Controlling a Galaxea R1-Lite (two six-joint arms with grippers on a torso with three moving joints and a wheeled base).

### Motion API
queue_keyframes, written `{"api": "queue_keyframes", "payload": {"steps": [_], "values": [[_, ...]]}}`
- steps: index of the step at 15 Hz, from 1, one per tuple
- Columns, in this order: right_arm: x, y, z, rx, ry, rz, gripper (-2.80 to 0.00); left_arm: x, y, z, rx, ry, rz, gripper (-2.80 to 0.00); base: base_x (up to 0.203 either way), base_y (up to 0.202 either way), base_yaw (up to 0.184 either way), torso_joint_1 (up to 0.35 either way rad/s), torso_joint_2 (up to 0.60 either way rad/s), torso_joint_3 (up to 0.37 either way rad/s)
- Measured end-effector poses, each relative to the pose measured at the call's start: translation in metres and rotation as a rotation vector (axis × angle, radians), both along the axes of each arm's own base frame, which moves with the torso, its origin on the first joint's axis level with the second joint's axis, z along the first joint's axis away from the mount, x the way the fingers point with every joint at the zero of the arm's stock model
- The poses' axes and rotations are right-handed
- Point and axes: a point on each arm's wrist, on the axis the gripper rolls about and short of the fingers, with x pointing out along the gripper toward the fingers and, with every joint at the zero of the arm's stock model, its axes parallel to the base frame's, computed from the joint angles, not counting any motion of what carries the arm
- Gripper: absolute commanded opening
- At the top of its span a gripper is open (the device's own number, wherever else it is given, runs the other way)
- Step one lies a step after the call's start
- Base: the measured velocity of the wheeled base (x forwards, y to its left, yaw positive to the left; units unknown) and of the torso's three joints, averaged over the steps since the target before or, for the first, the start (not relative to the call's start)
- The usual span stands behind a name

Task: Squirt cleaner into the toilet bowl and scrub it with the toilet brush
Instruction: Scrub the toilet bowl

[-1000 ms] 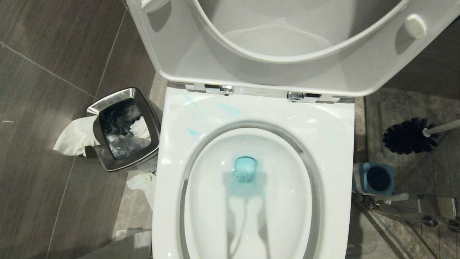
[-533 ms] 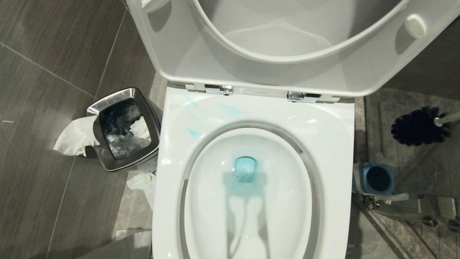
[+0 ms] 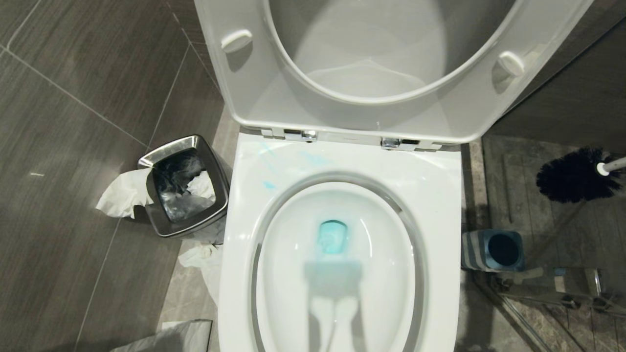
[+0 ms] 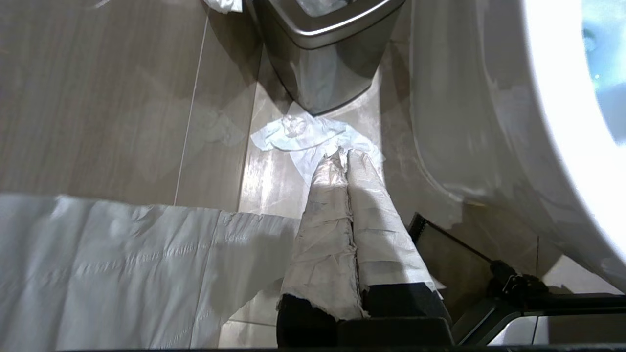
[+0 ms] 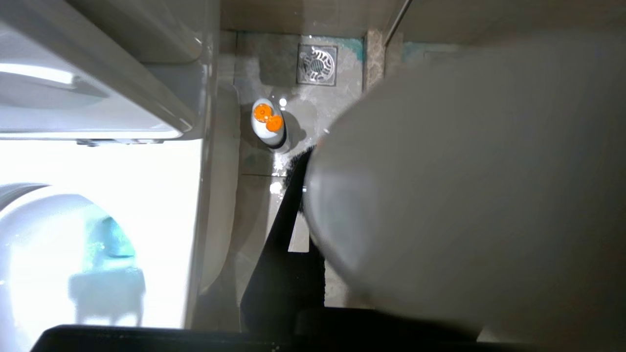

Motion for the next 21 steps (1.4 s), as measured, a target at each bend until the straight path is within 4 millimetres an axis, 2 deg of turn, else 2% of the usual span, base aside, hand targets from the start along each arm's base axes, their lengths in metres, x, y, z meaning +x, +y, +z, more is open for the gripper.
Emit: {"api": "queue_keyframes", "payload": {"steps": [9,12,17,21], "values": [[-0.003,0.003,0.016,-0.016,-0.044,0.031,-2.8,0.0,0.0,0.0,0.0,-0.001,0.0,-2.8,0.0,0.0,0.0,0.002,0.0,0.202],[-0.001,0.004,0.028,0.03,-0.035,0.052,-2.8,0.0,0.0,0.0,0.0,-0.001,0.0,-2.8,0.0,0.0,0.0,0.003,0.0,0.199],[0.025,0.003,0.034,0.06,0.005,0.068,-2.8,0.0,0.0,0.0,0.001,0.0,0.0,-2.8,0.0,0.0,0.0,0.006,0.0,0.202],[0.05,0.019,0.036,0.075,0.032,0.127,-2.8,0.0,0.0,0.0,0.003,0.0,0.0,-2.8,0.0,0.0,0.0,0.003,0.0,0.116]]}}
